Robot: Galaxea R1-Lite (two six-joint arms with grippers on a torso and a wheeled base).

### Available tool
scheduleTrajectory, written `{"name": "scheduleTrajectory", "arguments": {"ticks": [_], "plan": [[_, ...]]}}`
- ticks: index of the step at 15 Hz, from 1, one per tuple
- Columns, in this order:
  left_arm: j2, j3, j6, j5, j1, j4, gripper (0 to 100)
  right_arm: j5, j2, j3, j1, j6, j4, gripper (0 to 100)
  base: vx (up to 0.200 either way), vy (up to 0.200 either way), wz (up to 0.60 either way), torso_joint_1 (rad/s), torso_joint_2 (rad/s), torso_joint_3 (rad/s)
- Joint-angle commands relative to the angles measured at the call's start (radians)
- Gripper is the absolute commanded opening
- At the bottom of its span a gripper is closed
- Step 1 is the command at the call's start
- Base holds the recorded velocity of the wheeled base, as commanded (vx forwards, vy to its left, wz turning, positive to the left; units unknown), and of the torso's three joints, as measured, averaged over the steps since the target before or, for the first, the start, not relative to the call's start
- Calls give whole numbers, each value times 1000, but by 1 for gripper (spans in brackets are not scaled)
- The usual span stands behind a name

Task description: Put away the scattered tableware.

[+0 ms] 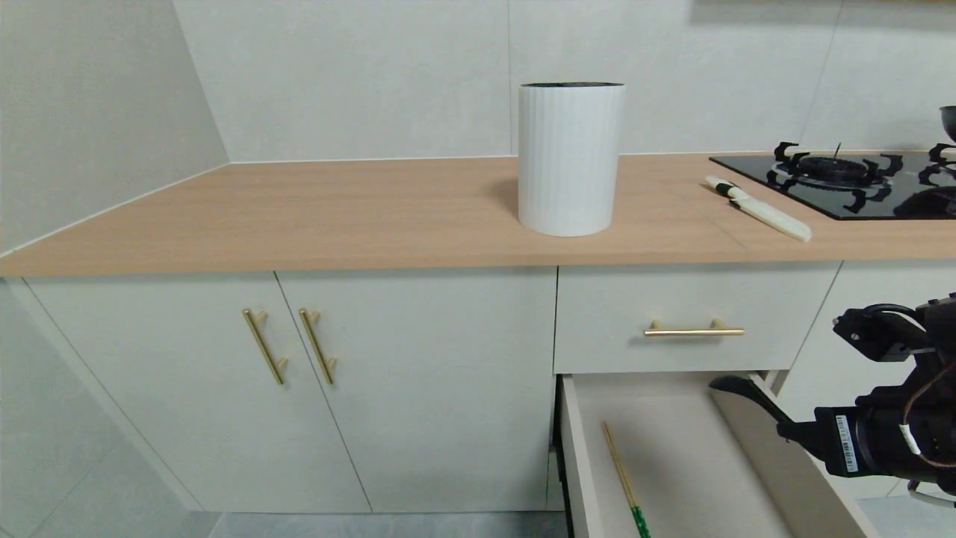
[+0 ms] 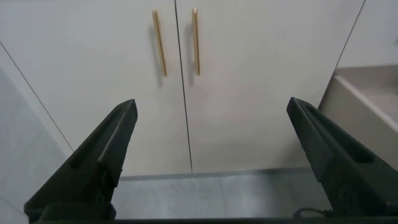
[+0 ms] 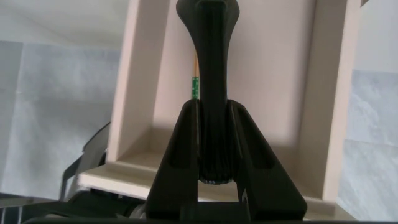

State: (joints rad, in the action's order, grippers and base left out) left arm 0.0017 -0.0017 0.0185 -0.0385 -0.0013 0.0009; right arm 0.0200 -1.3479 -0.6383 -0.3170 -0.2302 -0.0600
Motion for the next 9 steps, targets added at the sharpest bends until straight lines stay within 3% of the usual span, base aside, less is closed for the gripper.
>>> {"name": "scheduleTrajectory", "arguments": {"ticks": [1,5,9], "plan": [[0,0,0,0,0,1,100,0,-2,2,-1,0,0,0,0,0,0,-149,456,305],[0,0,0,0,0,1,100,-2,-7,16,-1,0,11,0,0,0,0,-115,405,286],[0,0,0,0,0,1,100,-2,-13,19,-1,0,11,0,0,0,0,-20,76,49]]}}
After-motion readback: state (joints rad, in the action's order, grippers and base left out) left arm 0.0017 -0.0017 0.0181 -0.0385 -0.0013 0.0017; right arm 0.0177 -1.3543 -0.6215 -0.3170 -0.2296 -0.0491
